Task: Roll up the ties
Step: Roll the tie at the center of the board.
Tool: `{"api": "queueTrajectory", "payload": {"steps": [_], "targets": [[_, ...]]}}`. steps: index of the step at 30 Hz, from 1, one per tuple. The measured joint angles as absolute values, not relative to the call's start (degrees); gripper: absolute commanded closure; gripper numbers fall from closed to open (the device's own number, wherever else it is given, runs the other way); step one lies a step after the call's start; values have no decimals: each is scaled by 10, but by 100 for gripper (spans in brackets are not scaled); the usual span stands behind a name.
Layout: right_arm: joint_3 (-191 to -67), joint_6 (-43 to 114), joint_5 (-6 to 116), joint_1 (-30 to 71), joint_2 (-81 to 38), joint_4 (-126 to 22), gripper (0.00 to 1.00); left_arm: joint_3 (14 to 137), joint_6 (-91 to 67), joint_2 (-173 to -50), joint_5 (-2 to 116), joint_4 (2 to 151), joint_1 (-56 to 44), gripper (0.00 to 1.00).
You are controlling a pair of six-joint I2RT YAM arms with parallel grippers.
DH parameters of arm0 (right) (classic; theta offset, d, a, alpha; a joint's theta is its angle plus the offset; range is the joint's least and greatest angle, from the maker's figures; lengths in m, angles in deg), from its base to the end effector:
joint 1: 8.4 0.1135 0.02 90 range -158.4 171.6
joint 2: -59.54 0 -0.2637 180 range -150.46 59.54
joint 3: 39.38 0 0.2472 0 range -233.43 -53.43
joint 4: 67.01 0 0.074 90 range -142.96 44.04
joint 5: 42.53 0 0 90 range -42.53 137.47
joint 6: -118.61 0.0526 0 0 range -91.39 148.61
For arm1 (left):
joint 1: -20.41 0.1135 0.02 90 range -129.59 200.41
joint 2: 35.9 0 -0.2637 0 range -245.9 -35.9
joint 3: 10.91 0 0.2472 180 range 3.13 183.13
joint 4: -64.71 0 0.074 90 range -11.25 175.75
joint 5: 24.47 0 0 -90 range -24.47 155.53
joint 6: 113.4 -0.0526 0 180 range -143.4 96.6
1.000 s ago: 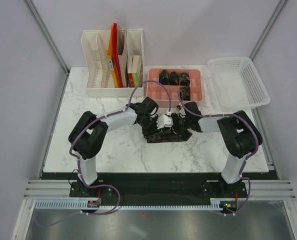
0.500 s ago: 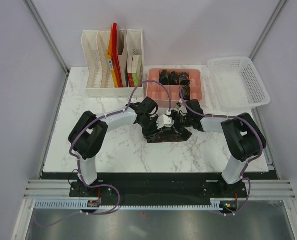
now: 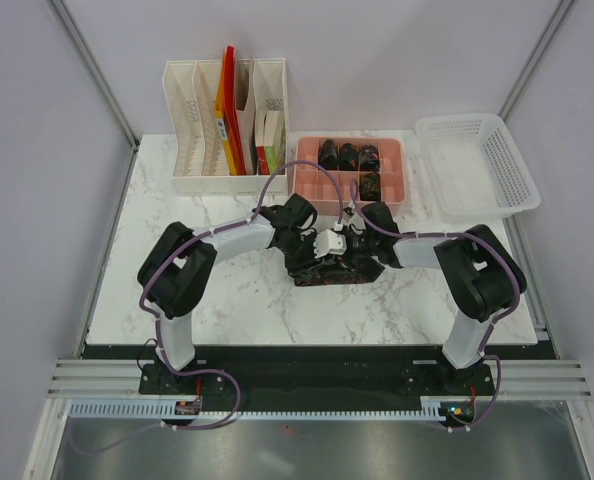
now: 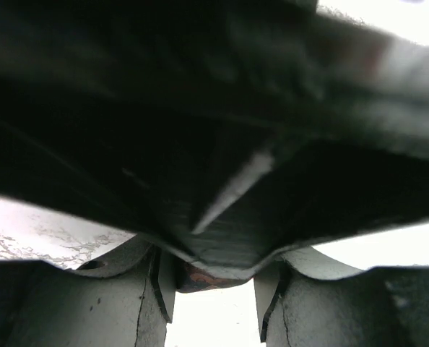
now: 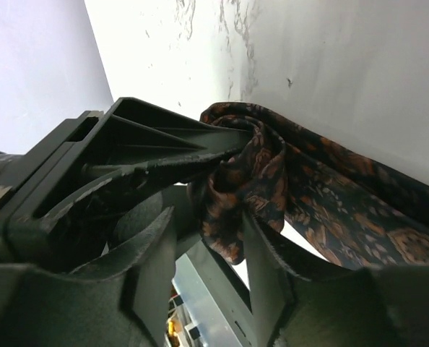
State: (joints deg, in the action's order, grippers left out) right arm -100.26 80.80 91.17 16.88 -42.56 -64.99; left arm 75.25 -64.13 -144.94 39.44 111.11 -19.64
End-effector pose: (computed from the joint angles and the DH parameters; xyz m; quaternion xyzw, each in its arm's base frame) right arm 0.2945 0.1793 0.1317 0.0546 0.8629 0.4969 0.0735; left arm 0.2735 -0.2601 0.1533 0.6519 0.7036 -0.2210 0.1765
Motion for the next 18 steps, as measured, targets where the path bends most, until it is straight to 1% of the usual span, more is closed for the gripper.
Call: {"api": "queueTrajectory", "payload": {"steps": [2, 3, 5, 6, 9, 10, 12, 15, 18], "targets": [[-1003, 812, 910, 177, -433, -661, 68, 752, -642, -1449, 394, 1112, -196, 54], [-1003, 813, 908, 178, -437, -662, 77, 752, -643, -1449, 394, 1112, -196, 54], [-1002, 812, 907, 176, -443, -660, 85, 752, -644, -1449, 394, 1112, -196, 53], [-1002, 811, 906, 175, -446, -659, 90, 752, -644, -1449, 394, 1112, -196, 52], [-1003, 809, 907, 170, -453, -658, 98, 752, -644, -1449, 394, 1112, -196, 48], [-1003, 806, 907, 169, -453, -657, 100, 752, -644, -1449, 393, 1112, -196, 44], [-1007, 796, 906, 169, -454, -647, 100, 751, -645, -1448, 391, 1112, -195, 39], [-1014, 779, 905, 165, -461, -629, 100, 747, -646, -1442, 382, 1116, -195, 34], [-1021, 764, 905, 161, -467, -610, 100, 746, -645, -1436, 377, 1124, -195, 32]]}}
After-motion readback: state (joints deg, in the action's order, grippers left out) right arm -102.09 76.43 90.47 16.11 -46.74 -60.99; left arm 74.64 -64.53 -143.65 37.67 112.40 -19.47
